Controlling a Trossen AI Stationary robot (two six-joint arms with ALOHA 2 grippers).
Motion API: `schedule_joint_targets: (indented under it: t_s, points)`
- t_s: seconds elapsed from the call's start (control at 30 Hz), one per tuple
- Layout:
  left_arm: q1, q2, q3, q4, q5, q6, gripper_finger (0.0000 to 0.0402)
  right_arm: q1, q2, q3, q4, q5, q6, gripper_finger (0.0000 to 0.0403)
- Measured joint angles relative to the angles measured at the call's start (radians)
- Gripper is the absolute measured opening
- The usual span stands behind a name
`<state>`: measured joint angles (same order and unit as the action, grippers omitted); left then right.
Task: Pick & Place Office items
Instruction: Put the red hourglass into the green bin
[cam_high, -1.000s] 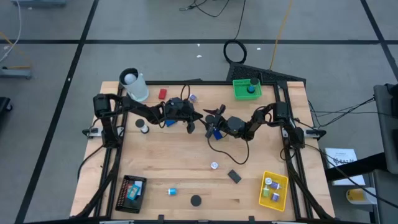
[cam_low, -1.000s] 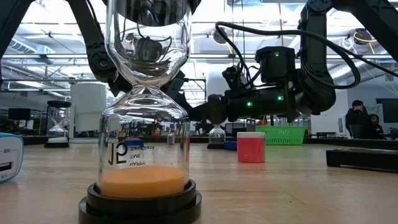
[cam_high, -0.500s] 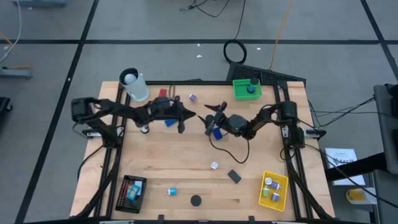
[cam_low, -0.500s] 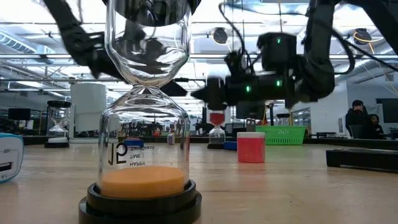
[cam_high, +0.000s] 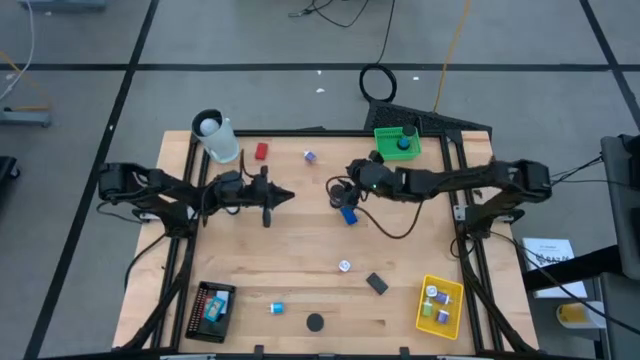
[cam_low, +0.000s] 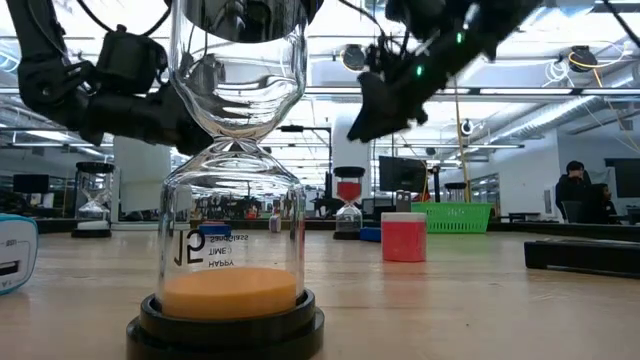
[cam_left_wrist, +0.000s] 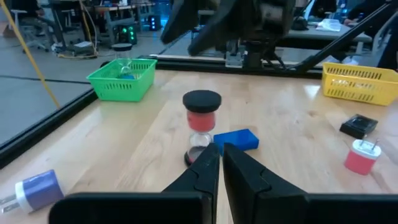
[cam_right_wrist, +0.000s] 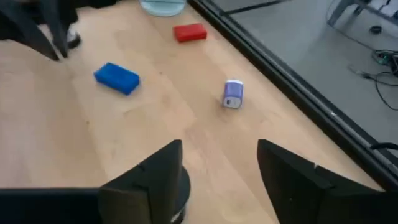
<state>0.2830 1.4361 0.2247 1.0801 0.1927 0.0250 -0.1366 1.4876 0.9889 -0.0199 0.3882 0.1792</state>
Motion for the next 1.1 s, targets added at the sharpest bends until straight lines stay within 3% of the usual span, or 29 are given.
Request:
schedule_joint_targets:
  t_s: [0.13, 0.3, 0.63, 0.9, 1.1]
  points:
    - [0.0, 0.0, 0.01, -0.003, -0.001, -0.001, 0.0026, 0.017, -0.001, 0.098, -0.183, -0.112, 0.015, 0.0202]
    - [-0.006, 0.0, 0.01, -0.009, -0.001, -0.004, 0.0026, 0.016, 0.058, 0.132, -0.28, -0.156, 0.034, 0.0256]
    - [-0.017, 0.0, 0.01, -0.029, -0.002, 0.012, 0.0026, 0.014, 0.081, 0.128, -0.186, -0.182, -0.071, 0.0351]
    - [-0.017, 0.0, 0.01, -0.03, -0.002, 0.015, 0.0026, 0.003, 0.082, 0.005, -0.025, -0.184, -0.11, 0.0348]
    - [-0.017, 0.0, 0.01, -0.03, -0.002, 0.019, 0.0026, -0.02, 0.088, -0.054, 0.076, -0.244, -0.108, 0.0333]
